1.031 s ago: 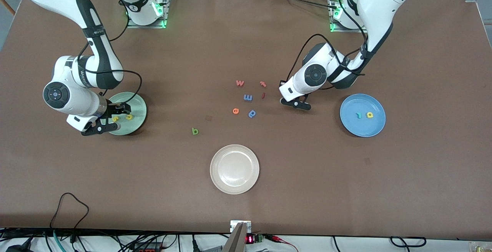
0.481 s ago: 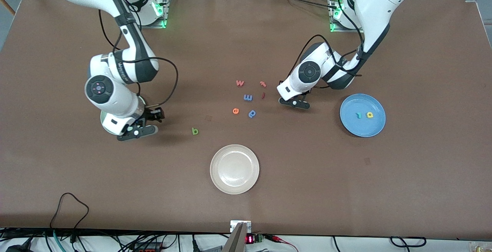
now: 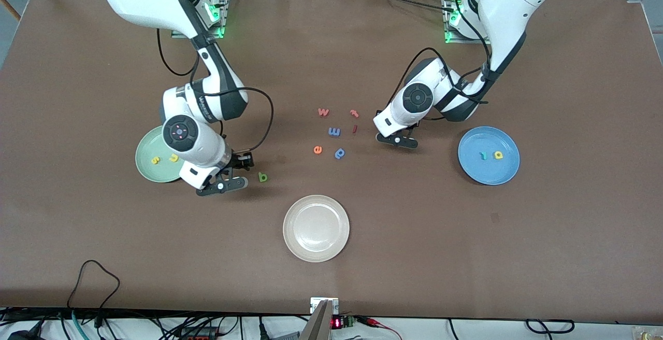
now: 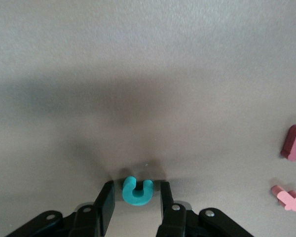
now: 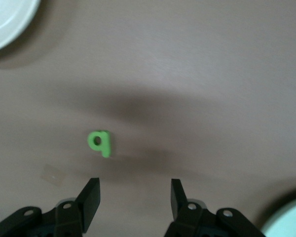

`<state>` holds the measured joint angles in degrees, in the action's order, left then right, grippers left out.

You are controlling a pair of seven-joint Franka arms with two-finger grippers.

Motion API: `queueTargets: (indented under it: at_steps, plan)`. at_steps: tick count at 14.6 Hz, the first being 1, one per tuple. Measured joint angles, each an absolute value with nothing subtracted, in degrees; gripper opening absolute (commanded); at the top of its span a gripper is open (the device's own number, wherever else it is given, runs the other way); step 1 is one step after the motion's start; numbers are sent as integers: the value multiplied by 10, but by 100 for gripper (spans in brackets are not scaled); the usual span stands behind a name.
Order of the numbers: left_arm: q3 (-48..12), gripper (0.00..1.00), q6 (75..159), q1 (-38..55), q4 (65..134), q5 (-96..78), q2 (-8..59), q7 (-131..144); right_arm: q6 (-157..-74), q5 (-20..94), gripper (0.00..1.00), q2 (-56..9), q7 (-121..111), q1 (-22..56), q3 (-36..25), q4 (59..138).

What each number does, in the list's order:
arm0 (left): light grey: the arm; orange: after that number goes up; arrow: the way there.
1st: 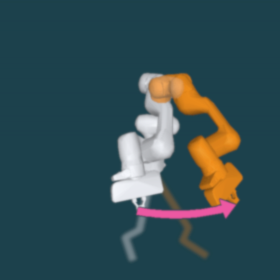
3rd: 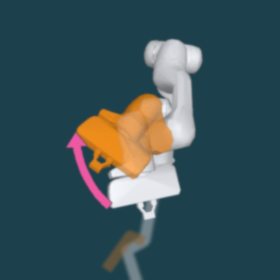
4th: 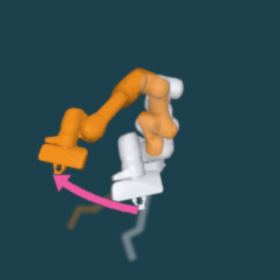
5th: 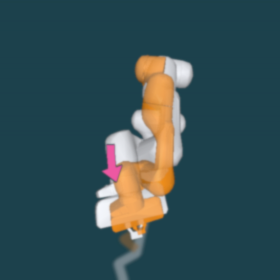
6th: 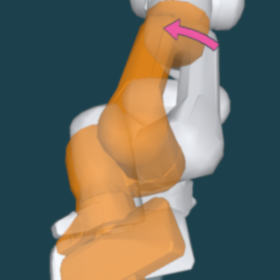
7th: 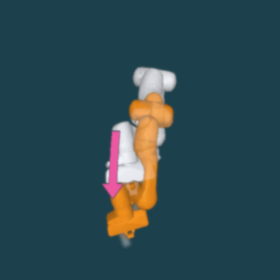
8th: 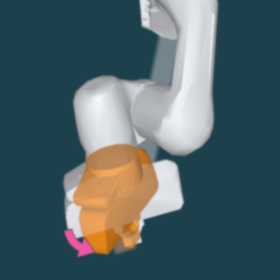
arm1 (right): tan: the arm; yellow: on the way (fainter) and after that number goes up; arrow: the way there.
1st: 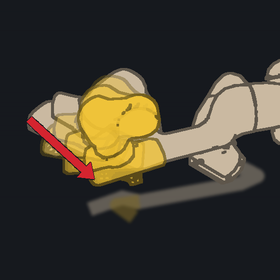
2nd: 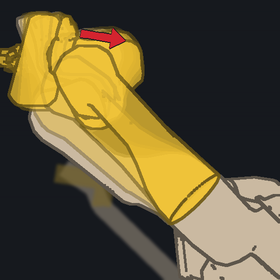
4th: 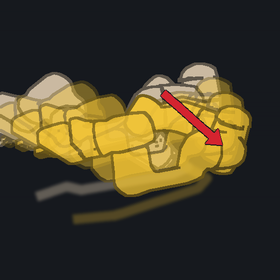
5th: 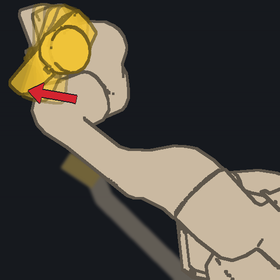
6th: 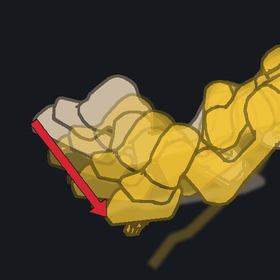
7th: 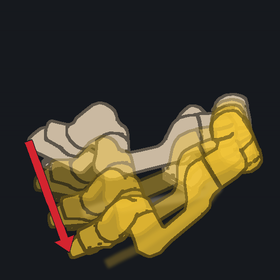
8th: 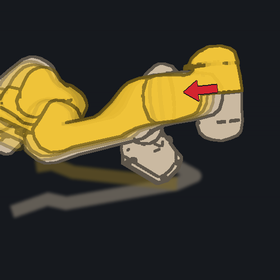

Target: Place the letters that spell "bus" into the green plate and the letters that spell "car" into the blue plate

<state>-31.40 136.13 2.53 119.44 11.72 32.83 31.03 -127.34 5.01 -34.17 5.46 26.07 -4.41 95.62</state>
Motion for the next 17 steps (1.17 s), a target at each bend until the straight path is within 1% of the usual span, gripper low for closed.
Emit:
queueTargets:
  at_steps: [4,7,9,16,17]
  plan:
    - [-310,45,1361,25,1189,132,334,311,-1291,50,66,-375,76,280,-44,936]
    - [-311,41,1361,26,1189,138,334,313,-1312,50,66,-402,95,291,-44,917]
    - [-311,40,1361,26,1188,139,334,318,-1326,50,66,-416,99,293,-44,908]
    - [-311,21,1359,28,1186,140,334,329,-1342,50,66,-441,104,293,-45,905]
    - [-312,17,1358,29,1186,141,334,331,-1342,50,66,-443,105,294,-45,905]
